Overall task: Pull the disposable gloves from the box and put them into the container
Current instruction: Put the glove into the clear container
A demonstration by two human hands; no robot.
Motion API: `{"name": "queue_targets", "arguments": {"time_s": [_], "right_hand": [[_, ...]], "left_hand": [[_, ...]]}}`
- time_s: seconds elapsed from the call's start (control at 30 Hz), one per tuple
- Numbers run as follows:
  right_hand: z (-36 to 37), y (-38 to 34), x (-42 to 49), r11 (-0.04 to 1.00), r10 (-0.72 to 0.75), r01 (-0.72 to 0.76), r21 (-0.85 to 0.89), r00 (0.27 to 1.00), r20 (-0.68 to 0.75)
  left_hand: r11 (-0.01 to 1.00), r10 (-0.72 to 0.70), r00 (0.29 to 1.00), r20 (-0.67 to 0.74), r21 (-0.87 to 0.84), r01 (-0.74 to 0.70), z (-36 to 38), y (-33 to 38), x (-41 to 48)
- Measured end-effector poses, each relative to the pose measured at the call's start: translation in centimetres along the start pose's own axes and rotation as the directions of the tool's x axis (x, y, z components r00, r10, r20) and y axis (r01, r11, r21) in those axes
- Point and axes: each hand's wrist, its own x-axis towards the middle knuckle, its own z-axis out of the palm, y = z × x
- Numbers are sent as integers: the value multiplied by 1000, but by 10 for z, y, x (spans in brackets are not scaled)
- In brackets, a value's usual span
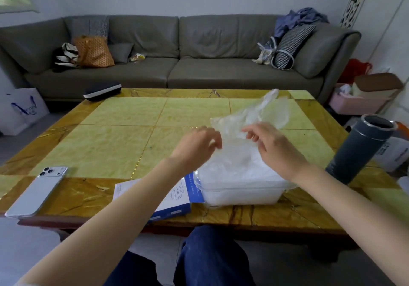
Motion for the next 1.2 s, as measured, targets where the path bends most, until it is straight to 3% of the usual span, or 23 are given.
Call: {"name": "queue_targets", "arguments": {"time_s": [0.03, 0.1, 0.2, 0.23, 0.3, 0.4, 0.6, 0.83, 0.9, 1.0, 1.13, 1.2], "right_hand": [[8, 2, -5, 998, 54, -57, 12, 987, 149], [23, 8, -8, 972, 190, -231, 48, 886, 424], [33, 12, -5, 893, 290, -440, 91, 719, 631], [35, 13, -3, 871, 310, -480, 106, 703, 640], [39, 13, 1, 854, 350, -502, 136, 749, 562], [48, 20, 5, 896, 398, -445, 0, 801, 447], [67, 43, 1, 874, 477, -383, -298, 564, 674], [69, 45, 4, 851, 517, -372, -370, 470, 715], [66, 40, 6, 844, 534, -356, -400, 490, 689], [58, 25, 13, 856, 515, -347, -384, 645, 564], [59, -15, 26, 950, 295, -269, -156, 938, 180], [67, -43, 32, 992, 125, -124, -24, 991, 46]], "left_hand": [[998, -20, 995, 97, 61, 14, 9, -3, -2], [987, -62, 964, 258, 159, 21, 23, -5, -2], [965, -97, 916, 389, 263, -10, 36, 0, 1], [957, -89, 916, 392, 288, -30, 39, 2, 4], [949, -65, 923, 378, 310, -61, 49, 3, 10], [943, -98, 887, 452, 327, -63, 67, 5, 20], [947, -257, 632, 731, 321, 13, 86, -3, 30], [952, -254, 608, 752, 306, 19, 89, -6, 30], [952, -238, 626, 743, 306, -2, 86, -6, 29], [958, -162, 749, 643, 286, -37, 67, -4, 25], [978, -27, 974, 226, 208, -21, 28, -12, 8], [988, -54, 998, 16, 145, 51, 13, -29, -12]]}}
